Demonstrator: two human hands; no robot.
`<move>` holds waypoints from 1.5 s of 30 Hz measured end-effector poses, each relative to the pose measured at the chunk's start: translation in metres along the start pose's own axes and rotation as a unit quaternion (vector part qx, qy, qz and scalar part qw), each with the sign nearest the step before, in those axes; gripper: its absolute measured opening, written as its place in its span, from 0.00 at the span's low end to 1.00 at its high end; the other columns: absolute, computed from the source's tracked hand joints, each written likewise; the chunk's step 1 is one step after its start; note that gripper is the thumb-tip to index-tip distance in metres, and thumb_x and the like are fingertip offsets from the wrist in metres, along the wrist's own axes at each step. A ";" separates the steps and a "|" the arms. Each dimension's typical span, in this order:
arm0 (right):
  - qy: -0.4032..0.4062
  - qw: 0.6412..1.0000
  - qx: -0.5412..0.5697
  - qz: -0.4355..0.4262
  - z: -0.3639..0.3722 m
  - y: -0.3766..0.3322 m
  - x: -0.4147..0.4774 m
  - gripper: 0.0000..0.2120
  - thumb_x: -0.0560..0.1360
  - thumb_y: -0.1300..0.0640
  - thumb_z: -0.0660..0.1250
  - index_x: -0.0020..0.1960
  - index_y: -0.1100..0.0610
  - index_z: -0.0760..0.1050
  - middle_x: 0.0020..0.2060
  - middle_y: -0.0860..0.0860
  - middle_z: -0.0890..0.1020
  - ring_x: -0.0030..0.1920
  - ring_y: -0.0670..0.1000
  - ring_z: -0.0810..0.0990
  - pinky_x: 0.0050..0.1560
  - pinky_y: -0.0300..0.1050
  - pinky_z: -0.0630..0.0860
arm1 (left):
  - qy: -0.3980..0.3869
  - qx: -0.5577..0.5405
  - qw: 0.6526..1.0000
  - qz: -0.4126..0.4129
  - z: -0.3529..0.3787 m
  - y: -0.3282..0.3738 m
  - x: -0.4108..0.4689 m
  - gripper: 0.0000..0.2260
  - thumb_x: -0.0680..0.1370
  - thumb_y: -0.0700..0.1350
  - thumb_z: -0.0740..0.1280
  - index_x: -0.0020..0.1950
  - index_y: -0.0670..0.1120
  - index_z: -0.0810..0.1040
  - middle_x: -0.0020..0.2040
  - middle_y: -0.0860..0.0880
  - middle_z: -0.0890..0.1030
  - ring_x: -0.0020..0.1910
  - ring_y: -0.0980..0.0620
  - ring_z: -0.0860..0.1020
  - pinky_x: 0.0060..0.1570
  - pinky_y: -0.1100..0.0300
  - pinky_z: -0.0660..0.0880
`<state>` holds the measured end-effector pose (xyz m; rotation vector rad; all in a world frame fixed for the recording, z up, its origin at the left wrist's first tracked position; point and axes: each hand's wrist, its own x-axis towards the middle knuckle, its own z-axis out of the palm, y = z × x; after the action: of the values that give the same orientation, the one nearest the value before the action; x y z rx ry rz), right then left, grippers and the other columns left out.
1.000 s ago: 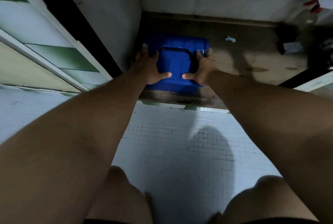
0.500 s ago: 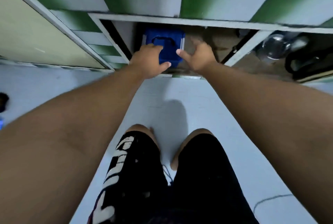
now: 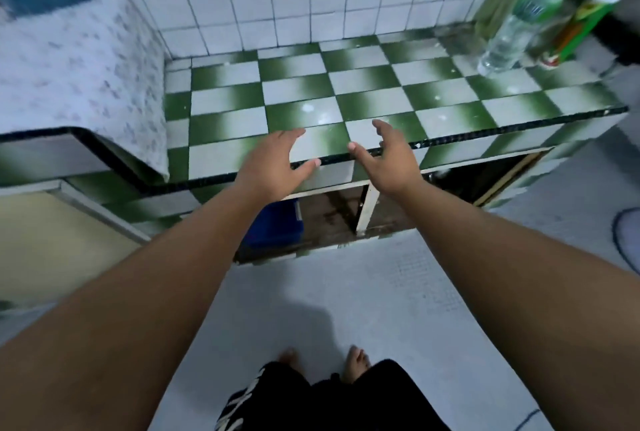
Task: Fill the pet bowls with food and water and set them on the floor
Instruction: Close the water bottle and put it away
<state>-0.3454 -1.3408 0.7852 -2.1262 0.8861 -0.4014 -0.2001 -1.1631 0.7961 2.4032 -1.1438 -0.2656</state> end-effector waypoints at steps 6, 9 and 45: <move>0.099 0.994 0.019 0.031 -0.062 -0.004 0.014 0.38 0.74 0.36 0.69 0.77 0.53 0.64 0.74 0.52 0.70 0.72 0.53 0.70 0.72 0.54 0.68 | -0.017 -0.045 0.998 0.043 0.007 0.047 0.056 0.32 0.77 0.61 0.71 0.77 0.51 0.69 0.73 0.46 0.72 0.72 0.46 0.71 0.72 0.51 0.68; 0.120 0.992 0.013 0.039 -0.087 0.009 0.024 0.37 0.75 0.36 0.69 0.76 0.53 0.65 0.72 0.53 0.71 0.71 0.53 0.71 0.71 0.54 0.70 | -0.028 -0.070 0.995 0.065 0.023 0.076 0.085 0.32 0.76 0.62 0.72 0.77 0.52 0.70 0.74 0.47 0.72 0.72 0.48 0.72 0.72 0.50 0.69; 0.149 0.959 0.219 0.103 -0.324 0.193 0.397 0.52 0.62 0.43 0.81 0.77 0.54 0.58 0.71 0.55 0.72 0.69 0.56 0.74 0.67 0.57 0.75 | -0.195 -0.336 0.921 0.026 0.225 0.356 0.508 0.31 0.73 0.44 0.79 0.72 0.53 0.68 0.60 0.58 0.77 0.52 0.66 0.75 0.48 0.68 0.75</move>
<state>-0.3279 -1.8851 0.8430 -1.5740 1.0642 -0.7477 -0.2017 -1.8232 0.7836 1.7416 -1.0459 -0.9821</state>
